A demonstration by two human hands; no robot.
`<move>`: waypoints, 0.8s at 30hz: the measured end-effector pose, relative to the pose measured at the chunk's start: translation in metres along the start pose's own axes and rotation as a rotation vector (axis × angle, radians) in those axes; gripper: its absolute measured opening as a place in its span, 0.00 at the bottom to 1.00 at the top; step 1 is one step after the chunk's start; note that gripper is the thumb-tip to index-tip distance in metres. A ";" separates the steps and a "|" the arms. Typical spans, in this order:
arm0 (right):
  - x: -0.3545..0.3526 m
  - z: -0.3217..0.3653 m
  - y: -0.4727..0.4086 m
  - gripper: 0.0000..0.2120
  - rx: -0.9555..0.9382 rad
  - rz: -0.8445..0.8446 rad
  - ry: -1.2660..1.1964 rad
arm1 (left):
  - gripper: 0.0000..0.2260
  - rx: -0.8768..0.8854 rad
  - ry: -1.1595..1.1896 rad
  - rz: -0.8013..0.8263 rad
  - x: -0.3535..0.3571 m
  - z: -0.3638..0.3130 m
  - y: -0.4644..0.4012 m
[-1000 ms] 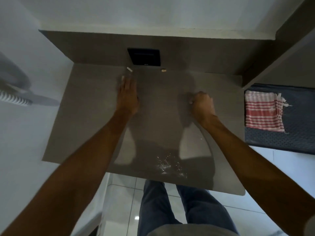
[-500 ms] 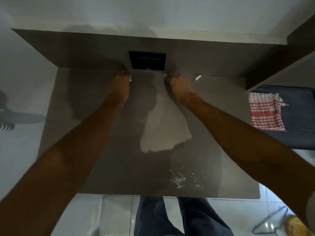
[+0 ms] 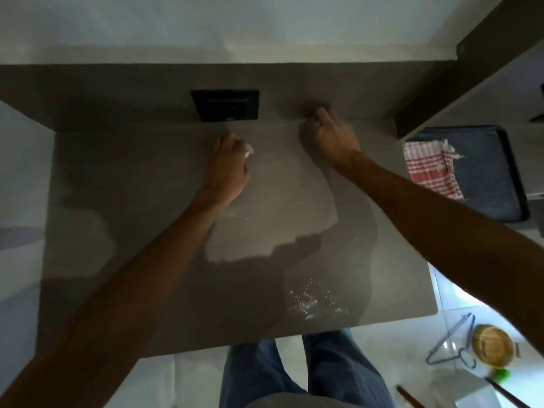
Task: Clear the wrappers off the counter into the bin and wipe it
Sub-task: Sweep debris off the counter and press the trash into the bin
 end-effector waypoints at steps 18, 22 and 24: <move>-0.018 -0.067 0.064 0.24 0.274 0.278 -0.063 | 0.14 -0.178 0.041 -0.199 -0.012 -0.091 0.159; -0.031 -0.084 0.101 0.13 0.432 0.362 -0.200 | 0.14 -0.245 0.079 -0.217 -0.012 -0.124 0.222; -0.041 -0.086 0.123 0.12 0.458 0.316 -0.302 | 0.13 -0.261 0.091 -0.197 -0.011 -0.139 0.247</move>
Point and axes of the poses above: each hand's wrist, its own y-axis away from the middle knuckle, its own x-axis out of the palm, z = x × y, the point moved 3 cm from there along -y, towards the middle knuckle, and after that the axes turned 15 degrees about -z, right-handed, at the moved point
